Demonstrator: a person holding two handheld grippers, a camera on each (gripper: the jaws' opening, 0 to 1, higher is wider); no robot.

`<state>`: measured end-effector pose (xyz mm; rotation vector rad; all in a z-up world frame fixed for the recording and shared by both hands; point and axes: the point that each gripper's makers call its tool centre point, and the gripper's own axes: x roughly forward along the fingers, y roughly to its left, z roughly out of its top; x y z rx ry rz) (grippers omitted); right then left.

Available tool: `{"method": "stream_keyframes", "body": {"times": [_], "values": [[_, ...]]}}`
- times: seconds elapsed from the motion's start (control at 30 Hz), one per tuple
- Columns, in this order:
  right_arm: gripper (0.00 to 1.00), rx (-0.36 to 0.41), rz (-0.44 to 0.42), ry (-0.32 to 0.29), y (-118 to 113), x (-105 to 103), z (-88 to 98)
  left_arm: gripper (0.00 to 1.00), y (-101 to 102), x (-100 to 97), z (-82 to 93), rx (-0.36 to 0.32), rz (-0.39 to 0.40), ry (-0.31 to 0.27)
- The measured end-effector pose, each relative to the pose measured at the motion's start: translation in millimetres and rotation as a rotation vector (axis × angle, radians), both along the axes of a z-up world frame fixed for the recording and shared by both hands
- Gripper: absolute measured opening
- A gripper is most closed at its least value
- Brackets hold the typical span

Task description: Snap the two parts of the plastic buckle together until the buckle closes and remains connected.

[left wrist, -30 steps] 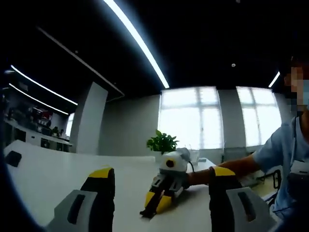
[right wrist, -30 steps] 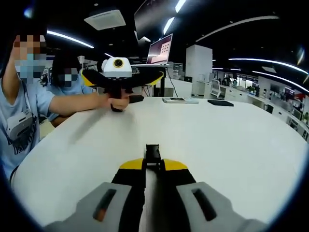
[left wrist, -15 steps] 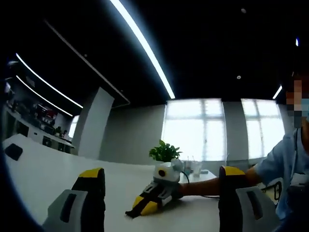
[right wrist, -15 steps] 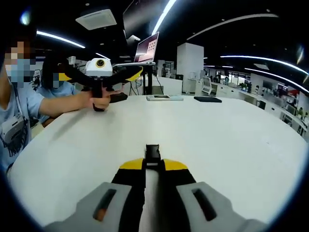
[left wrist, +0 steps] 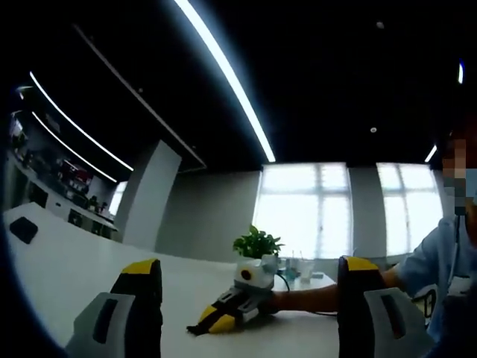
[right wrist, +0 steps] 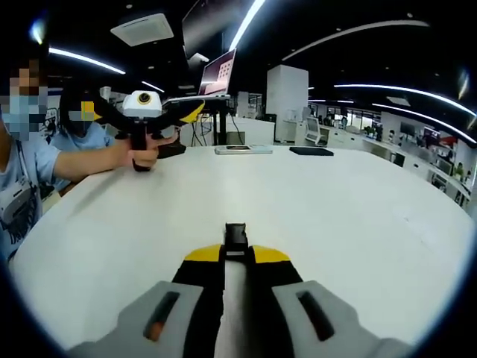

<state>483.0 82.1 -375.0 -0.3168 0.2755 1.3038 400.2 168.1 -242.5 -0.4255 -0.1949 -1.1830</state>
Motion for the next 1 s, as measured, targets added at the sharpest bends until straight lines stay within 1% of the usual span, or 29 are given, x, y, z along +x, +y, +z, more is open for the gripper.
{"method": "stream_keyframes", "body": {"times": [0.17, 0.3, 0.4, 0.63, 1.0], "values": [[0.12, 0.003, -0.007, 0.004, -1, 4, 0.9, 0.99, 2, -3.2, 3.8, -0.016, 0.006, -0.008], [0.12, 0.005, -0.011, 0.008, -1, 7, 1.3, 0.99, 7, 0.5, 8.3, -0.040, 0.011, -0.007], [0.12, 0.007, -0.014, 0.011, -2, 9, 1.6, 0.99, 6, 0.2, 7.1, -0.032, 0.017, -0.010], [0.12, 0.005, -0.022, 0.019, -3, 22, 0.9, 0.99, 4, -1.0, 5.8, -0.024, 0.013, -0.013], [0.13, 0.007, -0.020, 0.026, -2, 30, 0.4, 0.99, 3, 0.8, 4.2, -0.015, 0.009, -0.011]]}}
